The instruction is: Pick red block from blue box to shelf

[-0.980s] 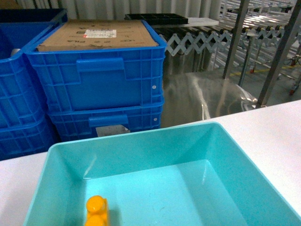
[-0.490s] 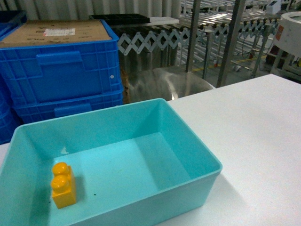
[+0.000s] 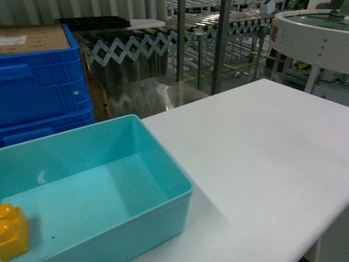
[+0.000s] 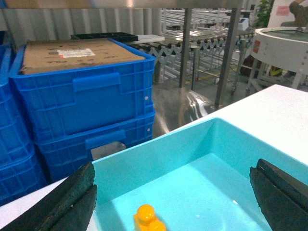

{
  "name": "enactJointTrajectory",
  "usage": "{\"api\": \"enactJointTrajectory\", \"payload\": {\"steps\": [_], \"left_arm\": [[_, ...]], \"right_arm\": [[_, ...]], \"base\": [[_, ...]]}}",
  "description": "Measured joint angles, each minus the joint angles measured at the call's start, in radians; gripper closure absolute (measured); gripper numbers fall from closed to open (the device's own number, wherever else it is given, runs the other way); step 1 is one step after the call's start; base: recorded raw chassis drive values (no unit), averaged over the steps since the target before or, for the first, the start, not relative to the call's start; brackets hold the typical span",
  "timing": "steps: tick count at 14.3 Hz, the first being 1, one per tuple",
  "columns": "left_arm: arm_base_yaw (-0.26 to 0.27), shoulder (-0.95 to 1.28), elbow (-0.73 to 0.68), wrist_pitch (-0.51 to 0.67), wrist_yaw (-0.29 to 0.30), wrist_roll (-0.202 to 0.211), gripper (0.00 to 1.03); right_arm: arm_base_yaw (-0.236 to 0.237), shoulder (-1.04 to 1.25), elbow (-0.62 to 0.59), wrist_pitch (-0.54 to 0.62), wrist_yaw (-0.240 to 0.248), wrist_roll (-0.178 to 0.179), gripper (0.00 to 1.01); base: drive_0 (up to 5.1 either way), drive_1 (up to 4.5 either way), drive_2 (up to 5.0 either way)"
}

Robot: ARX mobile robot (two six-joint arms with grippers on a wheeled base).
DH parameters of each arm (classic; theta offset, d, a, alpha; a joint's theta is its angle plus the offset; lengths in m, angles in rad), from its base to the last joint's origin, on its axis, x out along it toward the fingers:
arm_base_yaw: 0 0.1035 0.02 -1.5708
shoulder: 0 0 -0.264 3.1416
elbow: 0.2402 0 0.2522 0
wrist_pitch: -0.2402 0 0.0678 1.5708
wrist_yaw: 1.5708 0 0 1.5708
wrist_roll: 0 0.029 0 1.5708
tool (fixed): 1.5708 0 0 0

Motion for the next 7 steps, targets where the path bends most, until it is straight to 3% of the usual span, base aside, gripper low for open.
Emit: {"api": "enactJointTrajectory", "payload": {"steps": [7], "left_arm": [[0.0,0.0,0.0,0.0,0.0,0.0,0.05]], "right_arm": [[0.0,0.0,0.0,0.0,0.0,0.0,0.75]], "base": [[-1.6,-1.61,-1.6]]}}
